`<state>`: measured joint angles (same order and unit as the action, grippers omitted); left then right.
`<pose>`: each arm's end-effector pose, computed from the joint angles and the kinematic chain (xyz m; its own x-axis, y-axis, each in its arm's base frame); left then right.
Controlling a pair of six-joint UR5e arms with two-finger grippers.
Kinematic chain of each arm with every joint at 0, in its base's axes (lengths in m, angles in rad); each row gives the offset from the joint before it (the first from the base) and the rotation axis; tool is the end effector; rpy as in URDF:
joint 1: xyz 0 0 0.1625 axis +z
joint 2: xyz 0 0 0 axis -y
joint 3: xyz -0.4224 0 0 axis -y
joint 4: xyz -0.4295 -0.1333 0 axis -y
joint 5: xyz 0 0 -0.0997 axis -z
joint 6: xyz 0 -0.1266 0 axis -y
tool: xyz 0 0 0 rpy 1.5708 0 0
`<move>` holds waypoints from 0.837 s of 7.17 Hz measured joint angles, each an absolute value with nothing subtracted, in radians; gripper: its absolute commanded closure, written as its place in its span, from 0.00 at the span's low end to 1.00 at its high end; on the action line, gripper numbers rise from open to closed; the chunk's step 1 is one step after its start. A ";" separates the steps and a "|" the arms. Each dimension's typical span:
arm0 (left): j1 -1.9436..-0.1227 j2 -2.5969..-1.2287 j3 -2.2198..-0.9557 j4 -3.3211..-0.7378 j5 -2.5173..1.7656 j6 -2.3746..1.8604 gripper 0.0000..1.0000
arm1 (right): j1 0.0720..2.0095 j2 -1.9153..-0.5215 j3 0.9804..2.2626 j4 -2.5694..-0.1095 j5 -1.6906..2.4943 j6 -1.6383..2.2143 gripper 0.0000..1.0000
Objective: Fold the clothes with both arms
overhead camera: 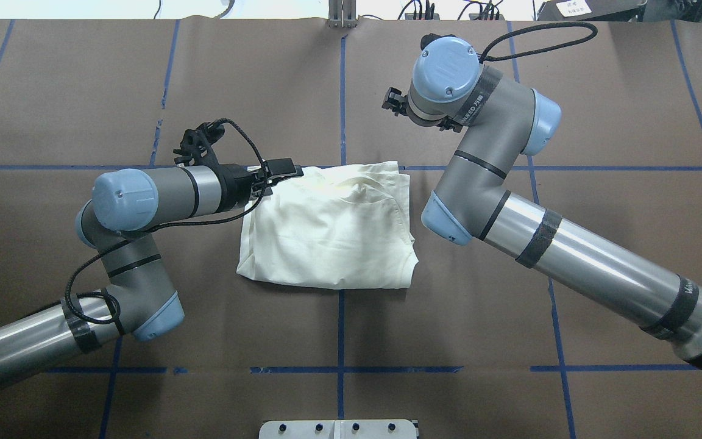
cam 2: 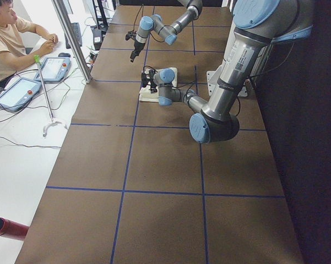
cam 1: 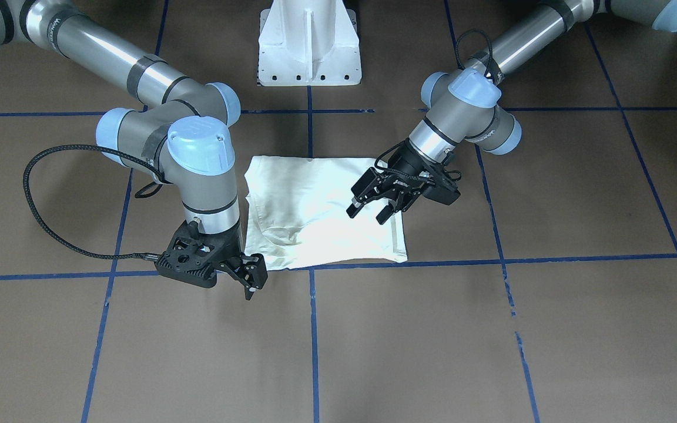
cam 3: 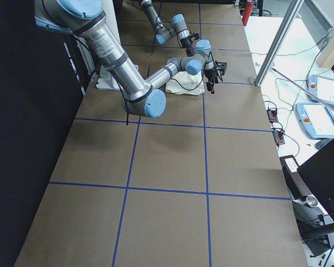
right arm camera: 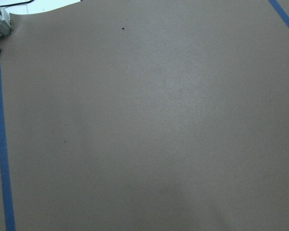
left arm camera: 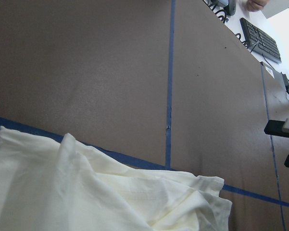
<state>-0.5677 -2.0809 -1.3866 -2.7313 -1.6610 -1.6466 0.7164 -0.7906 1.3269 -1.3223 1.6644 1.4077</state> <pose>0.5644 -0.5045 0.3049 0.0360 -0.1124 -0.9930 0.4639 0.8820 -0.0830 -0.5431 -0.6340 0.2620 0.6246 0.3295 0.7080 -0.5093 0.8591 0.0495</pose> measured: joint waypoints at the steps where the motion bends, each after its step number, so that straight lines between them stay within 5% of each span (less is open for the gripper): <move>1: -0.567 -2.081 -1.370 -2.734 -1.651 -1.653 0.07 | 0.716 -0.791 1.327 -1.322 1.664 1.408 0.00; 6: -0.556 -2.083 -1.261 -2.844 -1.641 -1.653 0.07 | 0.716 -0.791 1.327 -1.322 1.664 1.407 0.00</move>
